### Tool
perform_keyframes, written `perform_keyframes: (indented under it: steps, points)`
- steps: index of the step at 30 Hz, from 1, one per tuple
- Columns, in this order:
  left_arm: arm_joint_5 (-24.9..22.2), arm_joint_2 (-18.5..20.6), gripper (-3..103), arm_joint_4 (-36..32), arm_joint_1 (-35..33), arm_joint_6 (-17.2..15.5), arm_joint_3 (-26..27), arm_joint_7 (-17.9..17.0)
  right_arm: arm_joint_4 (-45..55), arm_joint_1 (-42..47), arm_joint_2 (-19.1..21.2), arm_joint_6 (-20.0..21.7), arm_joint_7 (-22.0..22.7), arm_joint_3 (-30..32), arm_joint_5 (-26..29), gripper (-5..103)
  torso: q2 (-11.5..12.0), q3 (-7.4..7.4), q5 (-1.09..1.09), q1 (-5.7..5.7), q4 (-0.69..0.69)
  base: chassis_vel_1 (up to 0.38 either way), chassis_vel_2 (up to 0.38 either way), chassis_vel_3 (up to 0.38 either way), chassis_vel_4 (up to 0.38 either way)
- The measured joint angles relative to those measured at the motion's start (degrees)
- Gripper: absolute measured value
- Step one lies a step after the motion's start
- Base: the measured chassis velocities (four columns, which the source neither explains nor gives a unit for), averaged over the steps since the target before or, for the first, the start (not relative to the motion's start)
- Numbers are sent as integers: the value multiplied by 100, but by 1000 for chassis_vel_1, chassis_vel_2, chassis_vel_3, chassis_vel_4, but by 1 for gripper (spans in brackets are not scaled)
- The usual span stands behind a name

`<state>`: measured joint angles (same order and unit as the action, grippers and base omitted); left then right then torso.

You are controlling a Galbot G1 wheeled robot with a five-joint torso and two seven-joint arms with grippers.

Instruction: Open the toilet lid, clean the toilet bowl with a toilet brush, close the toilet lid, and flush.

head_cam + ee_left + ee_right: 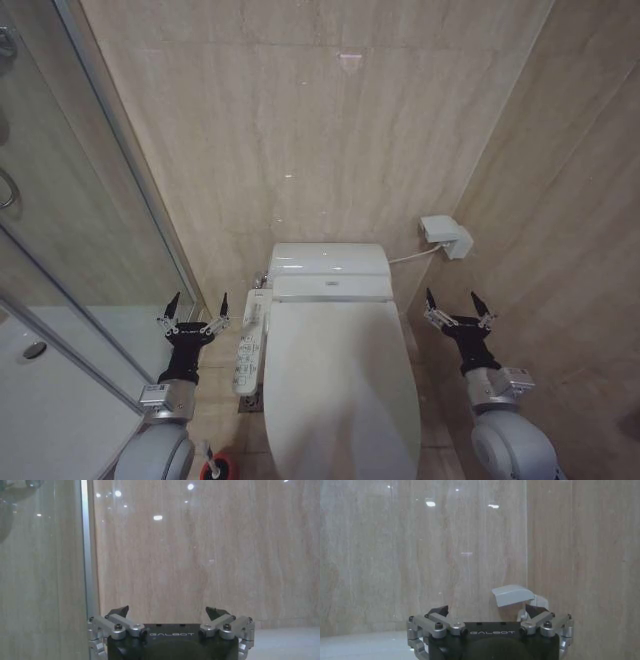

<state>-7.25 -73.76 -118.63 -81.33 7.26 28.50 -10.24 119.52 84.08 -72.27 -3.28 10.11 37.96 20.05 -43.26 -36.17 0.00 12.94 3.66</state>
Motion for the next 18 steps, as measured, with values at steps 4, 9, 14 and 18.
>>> perform_keyframes:
  steps: [4,9,14,18]
  points:
    - [-10,18,100,40,26,27,-1,13,0,-1,0,0,0,0,0,100,1,-1,1,3,-1,-69,73,70,-63]
    - [-29,37,100,79,77,33,-1,29,0,0,0,0,0,0,0,100,1,-1,0,2,-1,-28,31,31,-22]
    - [-43,58,100,143,132,33,-24,53,0,1,0,0,0,0,0,100,0,0,0,-2,0,0,0,0,0]
    - [-80,73,100,206,183,37,-56,59,0,1,0,0,0,0,0,100,0,0,0,-2,0,-32,11,25,-33]
